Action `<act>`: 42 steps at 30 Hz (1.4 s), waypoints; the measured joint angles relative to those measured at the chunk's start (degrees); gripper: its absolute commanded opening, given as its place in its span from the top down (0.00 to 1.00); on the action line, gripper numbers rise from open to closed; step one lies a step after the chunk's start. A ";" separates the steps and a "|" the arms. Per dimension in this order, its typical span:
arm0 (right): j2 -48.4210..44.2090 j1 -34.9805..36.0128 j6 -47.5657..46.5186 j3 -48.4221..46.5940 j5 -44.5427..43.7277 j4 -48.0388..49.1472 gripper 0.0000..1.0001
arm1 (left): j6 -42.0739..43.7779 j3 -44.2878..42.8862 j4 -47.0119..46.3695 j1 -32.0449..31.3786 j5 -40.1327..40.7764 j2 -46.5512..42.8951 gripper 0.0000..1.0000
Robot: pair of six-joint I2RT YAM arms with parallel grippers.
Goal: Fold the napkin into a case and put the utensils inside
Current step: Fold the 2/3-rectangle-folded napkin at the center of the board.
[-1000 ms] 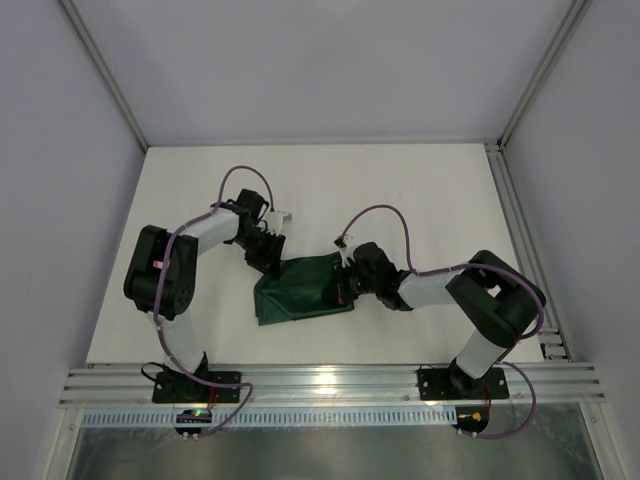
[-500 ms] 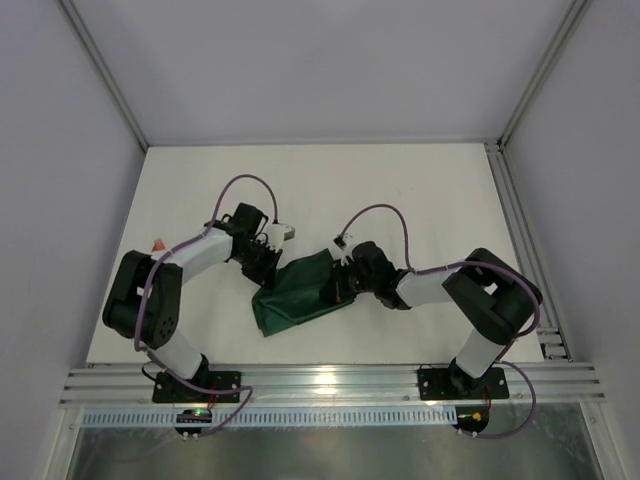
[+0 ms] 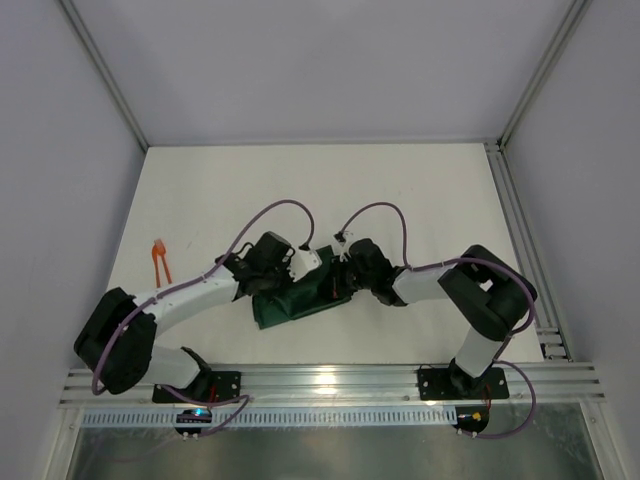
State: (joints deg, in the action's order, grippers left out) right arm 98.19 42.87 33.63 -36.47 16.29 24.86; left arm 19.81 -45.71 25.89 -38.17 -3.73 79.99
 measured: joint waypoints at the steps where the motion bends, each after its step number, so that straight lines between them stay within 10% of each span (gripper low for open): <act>1: 0.31 -0.15 0.70 -0.11 0.04 0.24 0.96 | 0.61 1.03 -0.81 -1.20 1.68 -1.03 1.00; 29: 0.26 -1.01 5.55 -2.16 -1.11 -3.37 0.93 | 23.78 23.89 -26.80 -22.40 31.45 -5.68 0.99; 42: -17.66 -8.98 -10.21 -11.74 4.07 -28.26 0.46 | 25.68 25.40 -30.88 -22.60 35.30 -4.07 1.00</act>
State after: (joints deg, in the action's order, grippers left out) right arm 80.53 33.89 23.42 -48.21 20.36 -3.40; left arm 45.50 -20.32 -4.99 -60.77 31.57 75.92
